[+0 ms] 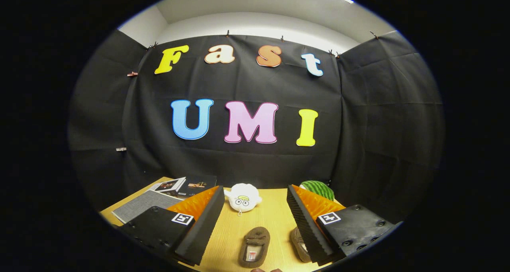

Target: Open the storage box then place both shoes into the box .Put the left shoe in first, then the right shoe, with the right side of both shoes facing outward in a uniform manner.

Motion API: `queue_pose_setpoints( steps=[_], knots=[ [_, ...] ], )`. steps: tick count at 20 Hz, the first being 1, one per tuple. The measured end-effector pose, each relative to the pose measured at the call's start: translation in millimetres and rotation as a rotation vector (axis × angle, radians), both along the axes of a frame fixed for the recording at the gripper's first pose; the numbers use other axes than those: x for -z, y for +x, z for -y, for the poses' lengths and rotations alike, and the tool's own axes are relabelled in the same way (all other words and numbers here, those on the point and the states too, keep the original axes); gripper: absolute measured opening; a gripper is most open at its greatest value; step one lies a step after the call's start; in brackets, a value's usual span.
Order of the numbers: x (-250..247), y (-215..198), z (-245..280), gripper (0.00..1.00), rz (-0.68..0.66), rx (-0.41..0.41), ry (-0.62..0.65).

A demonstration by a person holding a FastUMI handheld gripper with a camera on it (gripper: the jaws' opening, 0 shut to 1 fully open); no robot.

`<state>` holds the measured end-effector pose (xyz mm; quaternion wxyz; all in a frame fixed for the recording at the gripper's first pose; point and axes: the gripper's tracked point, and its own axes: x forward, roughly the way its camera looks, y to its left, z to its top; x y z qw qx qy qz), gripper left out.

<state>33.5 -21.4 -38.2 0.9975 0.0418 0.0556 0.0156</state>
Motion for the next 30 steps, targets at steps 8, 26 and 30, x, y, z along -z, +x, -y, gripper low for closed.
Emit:
queue_pose_setpoints(
  steps=[8,26,30],
  knots=[
    [33,22,-14,0.97,-0.118,-0.107,0.074],
    [133,-12,-145,0.98,-0.519,-0.681,0.618],
    [163,-27,-179,0.98,-0.676,-0.785,0.779]
  ],
)
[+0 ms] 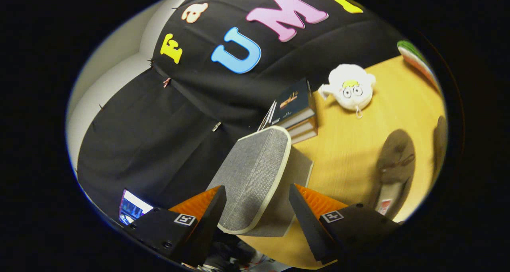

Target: Open the storage box then place both shoes into the box .Put the left shoe in first, then the right shoe, with the right side of both shoes facing outward in a uniform manner.

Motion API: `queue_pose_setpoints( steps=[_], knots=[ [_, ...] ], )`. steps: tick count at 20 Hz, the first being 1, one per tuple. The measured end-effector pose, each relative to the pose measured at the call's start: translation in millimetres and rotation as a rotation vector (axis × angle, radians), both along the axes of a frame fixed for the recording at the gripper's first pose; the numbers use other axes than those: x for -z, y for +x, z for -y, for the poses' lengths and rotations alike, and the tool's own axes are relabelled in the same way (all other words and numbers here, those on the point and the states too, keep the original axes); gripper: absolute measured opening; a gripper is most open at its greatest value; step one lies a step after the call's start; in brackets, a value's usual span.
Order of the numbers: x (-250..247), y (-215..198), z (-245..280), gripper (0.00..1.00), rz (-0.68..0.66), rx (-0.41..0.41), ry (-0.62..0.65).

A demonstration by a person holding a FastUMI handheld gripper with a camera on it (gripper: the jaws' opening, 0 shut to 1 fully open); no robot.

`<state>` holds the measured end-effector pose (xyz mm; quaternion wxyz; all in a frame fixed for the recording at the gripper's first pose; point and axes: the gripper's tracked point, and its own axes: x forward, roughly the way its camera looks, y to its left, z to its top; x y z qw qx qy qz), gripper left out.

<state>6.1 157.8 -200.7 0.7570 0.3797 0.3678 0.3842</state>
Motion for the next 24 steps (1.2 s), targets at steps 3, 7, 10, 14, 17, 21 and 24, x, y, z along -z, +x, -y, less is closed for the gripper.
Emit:
queue_pose_setpoints(
  steps=[3,7,10,14,17,21,24],
  knots=[
    [11,-9,-13,0.98,-0.083,-0.073,0.072],
    [27,-12,-31,0.96,-0.162,-0.138,0.134],
    [28,-19,-42,0.96,-0.249,-0.180,0.203],
    [26,-20,-48,0.93,-0.337,-0.192,0.274],
    [23,-24,-48,0.78,-0.378,-0.208,0.293],
    [13,-26,-49,0.51,-0.437,-0.222,0.326],
    [11,-25,-45,0.29,-0.470,-0.221,0.324]
  ],
)
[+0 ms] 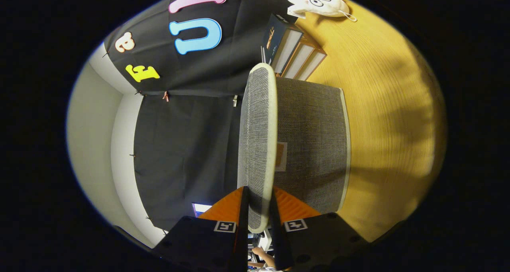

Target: Open the storage box then place both shoes into the box .Put the left shoe in first, then the right shoe, with the right side of both shoes facing outward in a uniform manner.

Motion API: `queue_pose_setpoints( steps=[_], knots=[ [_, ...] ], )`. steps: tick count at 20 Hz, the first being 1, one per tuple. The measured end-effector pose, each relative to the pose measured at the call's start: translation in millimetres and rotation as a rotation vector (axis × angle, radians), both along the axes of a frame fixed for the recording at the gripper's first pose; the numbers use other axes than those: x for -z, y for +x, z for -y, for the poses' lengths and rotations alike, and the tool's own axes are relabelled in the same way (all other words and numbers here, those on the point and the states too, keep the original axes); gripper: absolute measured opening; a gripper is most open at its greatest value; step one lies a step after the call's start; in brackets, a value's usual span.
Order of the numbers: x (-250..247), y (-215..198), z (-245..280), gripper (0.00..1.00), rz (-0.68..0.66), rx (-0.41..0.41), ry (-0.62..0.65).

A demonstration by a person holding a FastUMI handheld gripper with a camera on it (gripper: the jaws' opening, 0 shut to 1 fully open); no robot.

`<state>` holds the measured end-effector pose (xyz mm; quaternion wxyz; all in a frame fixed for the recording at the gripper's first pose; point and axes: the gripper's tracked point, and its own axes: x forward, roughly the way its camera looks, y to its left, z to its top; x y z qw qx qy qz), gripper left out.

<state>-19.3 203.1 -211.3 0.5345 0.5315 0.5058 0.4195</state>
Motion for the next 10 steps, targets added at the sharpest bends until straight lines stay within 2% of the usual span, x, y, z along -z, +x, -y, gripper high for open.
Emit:
queue_pose_setpoints(
  steps=[1,2,4,7,10],
  knots=[
    [-3,3,0,0.25,-0.005,0.010,-0.006],
    [-5,5,4,0.14,-0.006,0.018,-0.010],
    [-4,5,2,0.05,-0.002,0.028,-0.035],
    [-13,1,2,0.05,0.011,-0.003,-0.059],
    [-33,5,-2,0.05,0.031,0.009,-0.081]
  ],
)
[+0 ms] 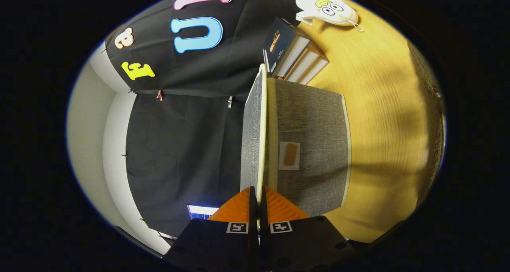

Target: Open the storage box then place both shoes into the box .Put the left shoe in first, then the right shoe, with the right side of both shoes facing outward in a uniform manner.

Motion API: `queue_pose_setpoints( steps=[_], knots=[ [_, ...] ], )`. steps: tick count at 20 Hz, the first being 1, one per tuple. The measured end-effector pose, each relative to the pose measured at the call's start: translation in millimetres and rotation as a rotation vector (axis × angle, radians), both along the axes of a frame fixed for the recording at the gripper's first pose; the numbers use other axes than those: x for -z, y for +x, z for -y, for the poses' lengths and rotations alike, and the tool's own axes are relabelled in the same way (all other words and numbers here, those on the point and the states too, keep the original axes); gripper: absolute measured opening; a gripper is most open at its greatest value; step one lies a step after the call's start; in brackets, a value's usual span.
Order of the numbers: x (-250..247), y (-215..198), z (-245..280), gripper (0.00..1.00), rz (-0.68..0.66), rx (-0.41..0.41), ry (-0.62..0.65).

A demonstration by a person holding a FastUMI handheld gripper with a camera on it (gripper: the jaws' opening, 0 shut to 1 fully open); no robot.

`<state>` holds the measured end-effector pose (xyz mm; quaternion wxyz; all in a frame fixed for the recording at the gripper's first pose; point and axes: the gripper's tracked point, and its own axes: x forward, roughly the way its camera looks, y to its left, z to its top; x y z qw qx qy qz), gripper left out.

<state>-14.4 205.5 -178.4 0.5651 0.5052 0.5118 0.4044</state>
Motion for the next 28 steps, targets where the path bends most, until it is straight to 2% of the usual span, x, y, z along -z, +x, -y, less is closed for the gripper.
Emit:
queue_pose_setpoints(
  steps=[6,12,20,28],
  knots=[
    [-62,3,-26,0.05,0.086,0.016,-0.042],
    [-118,4,-79,0.06,0.183,0.036,-0.069],
    [-150,-2,-170,0.06,0.271,-0.009,-0.123],
    [-130,-8,-289,0.06,0.280,-0.038,-0.193]
  ],
)
